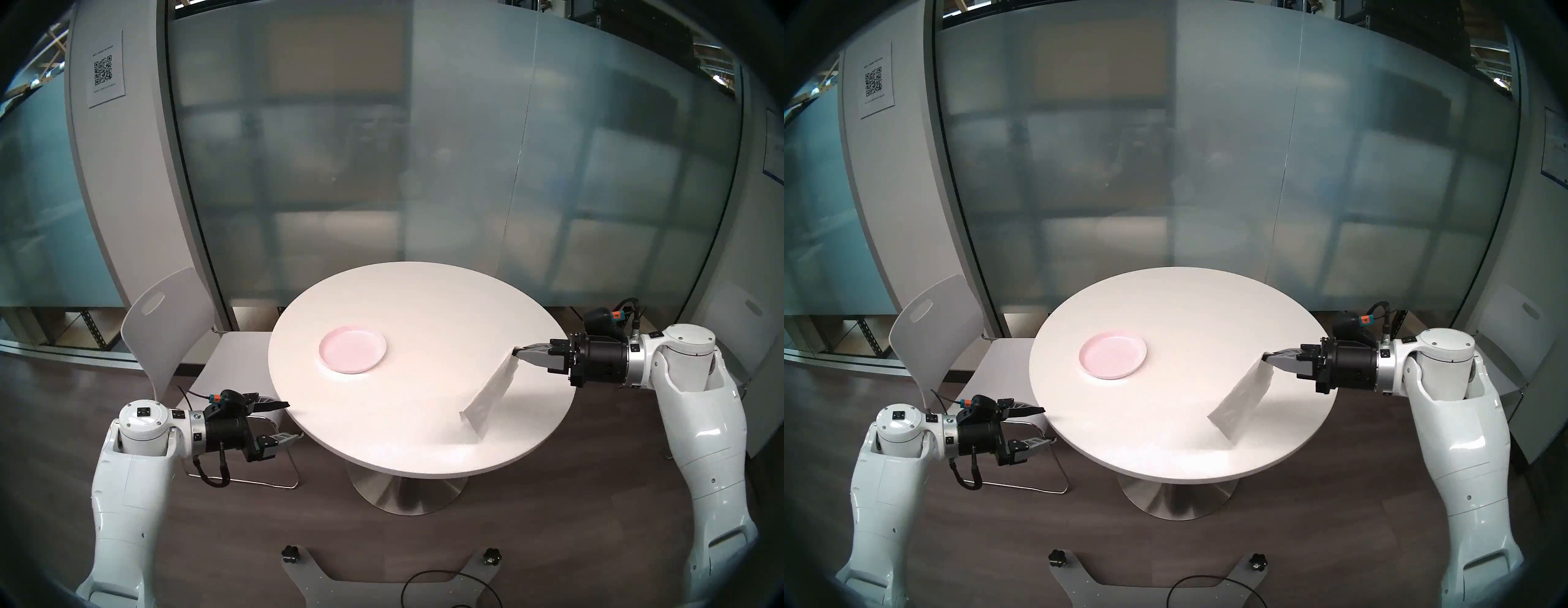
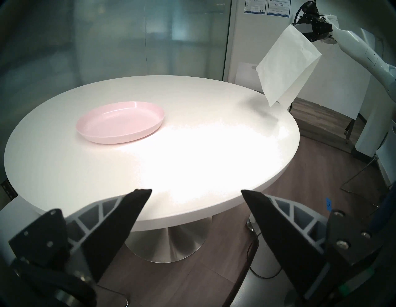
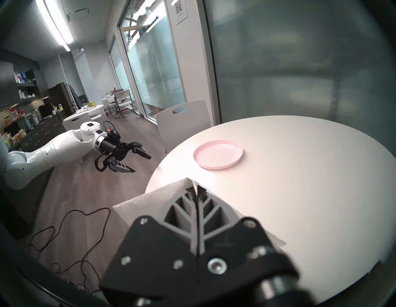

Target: Fold the napkin in half twice and place it beside the plate

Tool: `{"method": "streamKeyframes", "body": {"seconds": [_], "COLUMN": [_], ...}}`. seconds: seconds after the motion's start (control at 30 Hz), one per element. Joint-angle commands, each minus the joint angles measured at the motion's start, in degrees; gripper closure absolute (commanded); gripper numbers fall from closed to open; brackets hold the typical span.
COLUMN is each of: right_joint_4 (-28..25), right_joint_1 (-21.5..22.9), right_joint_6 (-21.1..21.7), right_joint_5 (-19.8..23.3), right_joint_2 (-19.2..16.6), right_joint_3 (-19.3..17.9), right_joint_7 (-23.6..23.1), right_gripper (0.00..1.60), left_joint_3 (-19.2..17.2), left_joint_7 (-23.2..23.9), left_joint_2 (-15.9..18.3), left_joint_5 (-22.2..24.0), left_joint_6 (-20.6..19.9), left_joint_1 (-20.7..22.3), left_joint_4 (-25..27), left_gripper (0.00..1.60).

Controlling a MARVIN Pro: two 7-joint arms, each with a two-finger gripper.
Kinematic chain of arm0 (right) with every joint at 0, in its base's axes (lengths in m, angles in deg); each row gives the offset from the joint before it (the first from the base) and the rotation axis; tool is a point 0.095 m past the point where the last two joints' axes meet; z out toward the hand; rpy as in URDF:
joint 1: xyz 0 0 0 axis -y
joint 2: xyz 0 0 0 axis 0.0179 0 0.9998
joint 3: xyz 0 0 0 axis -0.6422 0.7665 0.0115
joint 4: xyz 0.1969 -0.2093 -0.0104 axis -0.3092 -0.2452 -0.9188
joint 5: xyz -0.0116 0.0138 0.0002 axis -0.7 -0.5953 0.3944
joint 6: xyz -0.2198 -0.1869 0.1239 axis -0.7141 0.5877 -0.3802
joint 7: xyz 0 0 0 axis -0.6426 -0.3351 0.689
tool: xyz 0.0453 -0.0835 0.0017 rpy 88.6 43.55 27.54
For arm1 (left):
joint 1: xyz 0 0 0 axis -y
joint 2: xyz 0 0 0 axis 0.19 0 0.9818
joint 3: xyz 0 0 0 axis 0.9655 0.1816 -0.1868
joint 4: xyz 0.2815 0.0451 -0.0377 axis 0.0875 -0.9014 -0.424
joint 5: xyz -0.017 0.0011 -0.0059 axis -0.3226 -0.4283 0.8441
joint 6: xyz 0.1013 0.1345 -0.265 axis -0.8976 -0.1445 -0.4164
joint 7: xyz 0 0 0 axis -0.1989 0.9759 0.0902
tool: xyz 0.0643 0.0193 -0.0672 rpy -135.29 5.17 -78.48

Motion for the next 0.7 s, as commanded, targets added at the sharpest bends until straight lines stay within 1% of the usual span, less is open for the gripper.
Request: {"method": "streamKeyframes", "body": {"seconds": [0.0, 0.33, 0.43, 0.57, 0.67], "right_joint_4": [-2.57, -3.47, -2.86, -0.82, 1.13], "right_joint_1": [-3.59, -5.86, -6.08, -4.73, -2.88], "right_joint_6": [-0.15, -0.19, -0.39, -0.76, -1.23], "right_joint_5": [2.55, 3.93, 4.17, 4.28, 3.67], "right_joint_2": [-3.7, -5.9, -6.47, -6.99, -7.33], "right_joint_3": [-3.24, -4.59, -4.54, -2.23, 0.8], "right_joint_7": [-5.86, -5.26, -4.77, -4.3, -3.58], "right_gripper": [1.6, 1.6, 1.6, 1.6, 1.6], "left_joint_3": [0.03, -0.23, -0.36, -0.48, -0.71], "left_joint_7": [-0.13, -0.28, -0.32, -0.29, -0.3], "left_joint_2": [-0.2, -0.49, -0.53, -0.6, -0.74], "left_joint_5": [-0.1, -0.28, -0.36, -0.41, -0.25], "left_joint_6": [-0.3, -0.56, -0.66, -0.76, -0.78], "left_joint_1": [-0.33, -0.92, -1.09, -1.17, -1.24], "left_joint_4": [1.71, 2.55, 2.74, 2.85, 2.91], "left_gripper": [0.0, 0.0, 0.0, 0.0, 0.0]}}
